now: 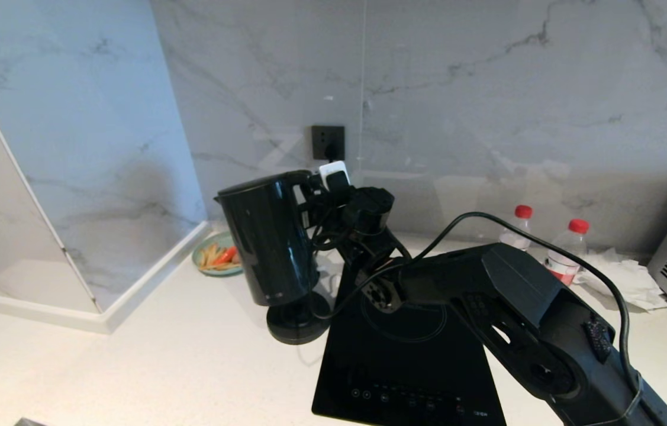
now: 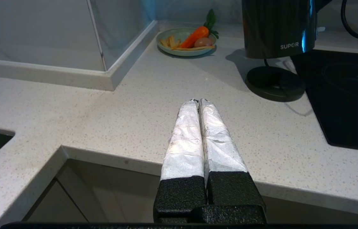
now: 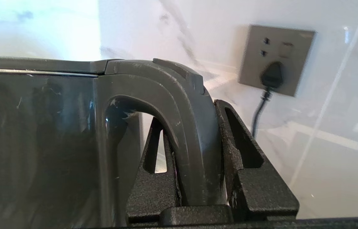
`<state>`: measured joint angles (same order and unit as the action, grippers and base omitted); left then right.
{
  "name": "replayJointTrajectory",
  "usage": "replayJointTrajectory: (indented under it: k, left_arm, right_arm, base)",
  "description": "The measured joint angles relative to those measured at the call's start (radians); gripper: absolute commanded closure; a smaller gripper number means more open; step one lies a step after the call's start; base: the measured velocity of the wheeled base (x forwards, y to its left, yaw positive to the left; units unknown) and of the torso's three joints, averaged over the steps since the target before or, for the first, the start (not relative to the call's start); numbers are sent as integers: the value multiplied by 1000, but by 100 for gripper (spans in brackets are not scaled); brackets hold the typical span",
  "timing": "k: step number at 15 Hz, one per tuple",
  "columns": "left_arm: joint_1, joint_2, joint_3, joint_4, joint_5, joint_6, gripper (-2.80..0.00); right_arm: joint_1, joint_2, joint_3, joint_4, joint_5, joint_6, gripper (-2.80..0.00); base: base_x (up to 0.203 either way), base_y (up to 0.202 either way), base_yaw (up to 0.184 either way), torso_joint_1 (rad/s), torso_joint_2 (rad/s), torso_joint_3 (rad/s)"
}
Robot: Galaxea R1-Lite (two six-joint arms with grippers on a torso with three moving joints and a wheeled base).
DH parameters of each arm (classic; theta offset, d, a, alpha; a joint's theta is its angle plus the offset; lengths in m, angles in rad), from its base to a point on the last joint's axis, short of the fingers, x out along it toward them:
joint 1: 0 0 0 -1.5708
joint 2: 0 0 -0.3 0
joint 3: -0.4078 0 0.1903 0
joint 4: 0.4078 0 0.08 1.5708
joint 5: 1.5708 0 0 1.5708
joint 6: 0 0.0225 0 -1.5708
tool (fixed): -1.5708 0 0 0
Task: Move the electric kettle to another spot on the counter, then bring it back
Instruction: Place it on the power base
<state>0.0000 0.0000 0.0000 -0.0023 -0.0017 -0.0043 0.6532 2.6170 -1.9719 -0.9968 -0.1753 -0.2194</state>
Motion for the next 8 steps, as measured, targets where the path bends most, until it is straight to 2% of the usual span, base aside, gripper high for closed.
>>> replayJointTrajectory:
  k: [8]
  left_arm:
    - [0,0,0,0,0,0,0]
  right_arm:
    - [-26,66,1,-67,-2,0,0]
  base:
    - [0,0,0,0,0,0]
